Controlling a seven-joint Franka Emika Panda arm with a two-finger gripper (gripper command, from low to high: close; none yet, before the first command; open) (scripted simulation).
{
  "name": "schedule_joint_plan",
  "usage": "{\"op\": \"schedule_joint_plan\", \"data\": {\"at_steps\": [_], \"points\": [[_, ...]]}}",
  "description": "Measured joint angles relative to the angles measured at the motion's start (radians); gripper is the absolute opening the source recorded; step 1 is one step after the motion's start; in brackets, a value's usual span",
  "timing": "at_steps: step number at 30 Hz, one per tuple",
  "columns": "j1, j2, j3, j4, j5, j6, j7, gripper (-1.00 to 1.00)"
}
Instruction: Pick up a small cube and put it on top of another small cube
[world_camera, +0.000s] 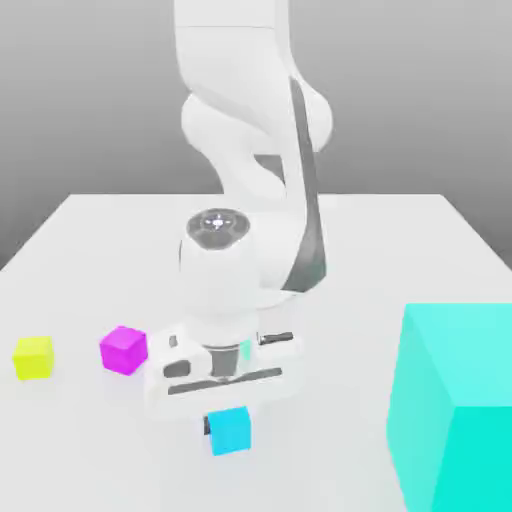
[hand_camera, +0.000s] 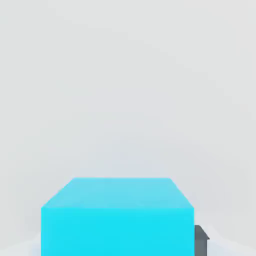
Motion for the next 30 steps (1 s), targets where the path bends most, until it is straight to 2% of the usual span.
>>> {"op": "schedule_joint_plan", "data": {"at_steps": [13, 30], "points": [[-0.037, -0.239, 0.051, -0.026, 0.051, -0.202, -0.029, -1.0], [0.265, -0.223, 0.175, 0.57, 0.07, -0.752, 0.496, -1.0]]}}
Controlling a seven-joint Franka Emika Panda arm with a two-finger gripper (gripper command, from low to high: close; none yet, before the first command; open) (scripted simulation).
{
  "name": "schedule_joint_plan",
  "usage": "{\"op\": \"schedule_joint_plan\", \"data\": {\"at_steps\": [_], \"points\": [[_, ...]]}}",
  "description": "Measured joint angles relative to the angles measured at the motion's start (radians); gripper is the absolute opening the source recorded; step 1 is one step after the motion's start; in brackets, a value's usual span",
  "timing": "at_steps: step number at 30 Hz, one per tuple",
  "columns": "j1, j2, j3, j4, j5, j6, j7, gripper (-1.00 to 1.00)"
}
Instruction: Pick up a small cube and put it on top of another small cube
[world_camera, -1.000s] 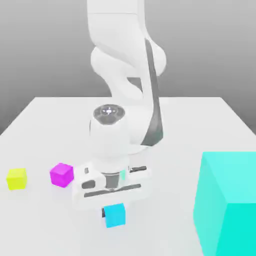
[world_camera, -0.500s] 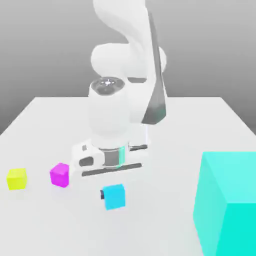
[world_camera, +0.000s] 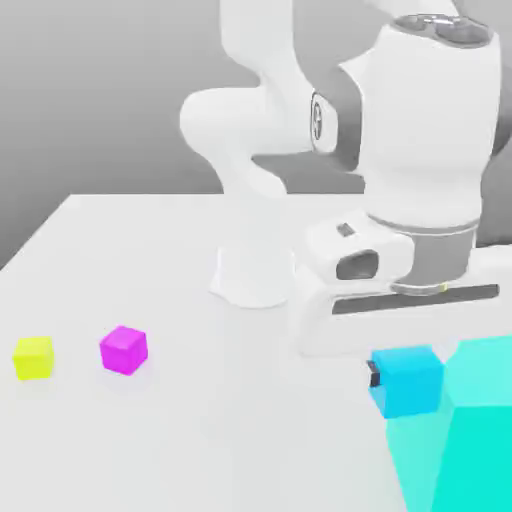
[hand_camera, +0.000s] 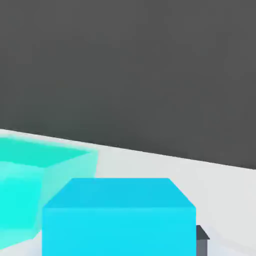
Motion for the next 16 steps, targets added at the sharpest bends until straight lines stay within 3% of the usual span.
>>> {"op": "schedule_joint_plan", "data": {"at_steps": [8, 12, 13, 16], "points": [[0.155, 0.022, 0.065, 0.284, -0.004, -0.281, 0.277, -1.0], [0.169, 0.071, 0.06, 0.226, -0.047, -0.201, 0.334, -1.0], [0.171, 0.08, 0.059, 0.209, -0.051, -0.176, 0.338, 1.0], [0.171, 0.08, 0.059, 0.209, -0.051, -0.176, 0.338, 1.0]]}}
